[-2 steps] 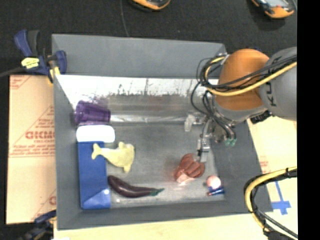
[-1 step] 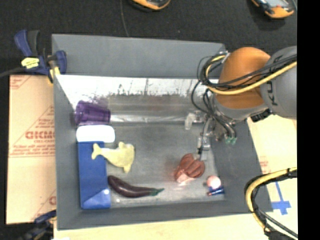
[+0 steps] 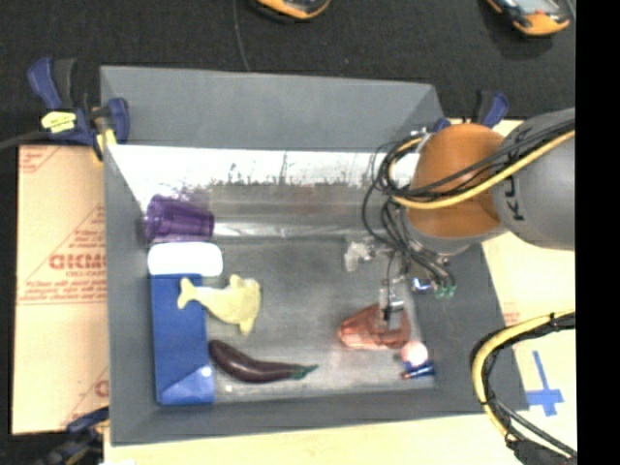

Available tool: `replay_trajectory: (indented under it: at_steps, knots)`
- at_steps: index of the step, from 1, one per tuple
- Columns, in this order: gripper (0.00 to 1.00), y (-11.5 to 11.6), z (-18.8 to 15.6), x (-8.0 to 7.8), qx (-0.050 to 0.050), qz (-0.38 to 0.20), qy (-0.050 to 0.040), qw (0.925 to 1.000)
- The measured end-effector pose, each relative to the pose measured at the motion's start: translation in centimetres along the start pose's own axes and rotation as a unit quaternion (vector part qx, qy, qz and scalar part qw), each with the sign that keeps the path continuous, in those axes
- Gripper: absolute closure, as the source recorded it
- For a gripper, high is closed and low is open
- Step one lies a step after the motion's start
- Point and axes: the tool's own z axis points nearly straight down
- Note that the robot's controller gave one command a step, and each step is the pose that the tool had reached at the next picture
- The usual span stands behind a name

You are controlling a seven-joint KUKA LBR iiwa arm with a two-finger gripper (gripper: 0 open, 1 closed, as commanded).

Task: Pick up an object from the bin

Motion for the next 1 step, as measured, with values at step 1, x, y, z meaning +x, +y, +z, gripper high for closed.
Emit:
replay_trajectory:
  at_steps: [1]
  knots:
    - [0.0, 0.51, 4.19, 0.9, -0.003, -0.063, 0.0071, 0.998]
